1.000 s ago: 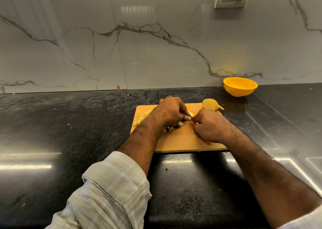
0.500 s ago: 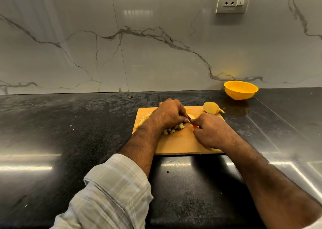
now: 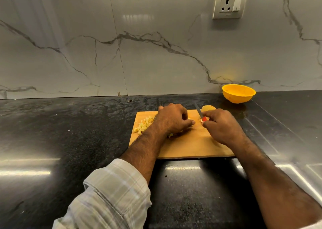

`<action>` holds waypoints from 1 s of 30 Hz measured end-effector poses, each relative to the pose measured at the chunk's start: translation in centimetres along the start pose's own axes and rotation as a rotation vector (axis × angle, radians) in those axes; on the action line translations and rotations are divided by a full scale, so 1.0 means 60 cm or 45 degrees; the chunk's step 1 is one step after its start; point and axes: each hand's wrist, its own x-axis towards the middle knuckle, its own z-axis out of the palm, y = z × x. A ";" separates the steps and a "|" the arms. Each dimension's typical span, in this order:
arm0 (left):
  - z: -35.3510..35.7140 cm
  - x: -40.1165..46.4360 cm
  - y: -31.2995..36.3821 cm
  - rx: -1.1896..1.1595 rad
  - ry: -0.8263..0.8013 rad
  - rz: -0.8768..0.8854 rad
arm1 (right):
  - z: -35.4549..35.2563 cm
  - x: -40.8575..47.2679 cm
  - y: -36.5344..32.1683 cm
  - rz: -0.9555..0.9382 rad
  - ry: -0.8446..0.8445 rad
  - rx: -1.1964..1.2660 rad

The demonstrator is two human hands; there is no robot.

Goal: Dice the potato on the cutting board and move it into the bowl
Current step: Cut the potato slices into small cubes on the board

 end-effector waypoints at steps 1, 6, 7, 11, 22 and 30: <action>0.004 0.000 0.005 0.052 0.032 -0.001 | 0.002 0.001 -0.001 0.008 -0.042 -0.042; 0.009 0.003 0.018 0.069 0.012 -0.008 | 0.002 0.005 0.001 0.044 -0.128 -0.107; 0.006 0.004 0.015 0.026 -0.019 -0.006 | -0.001 0.005 0.002 0.042 -0.140 -0.106; -0.003 0.004 -0.009 -0.154 -0.107 -0.014 | 0.000 0.003 -0.004 0.031 -0.240 -0.178; -0.003 0.007 -0.005 -0.056 -0.110 0.036 | 0.012 -0.003 -0.021 -0.034 -0.298 -0.265; -0.006 0.010 -0.005 -0.079 -0.110 0.053 | 0.023 0.004 -0.035 -0.043 -0.323 -0.295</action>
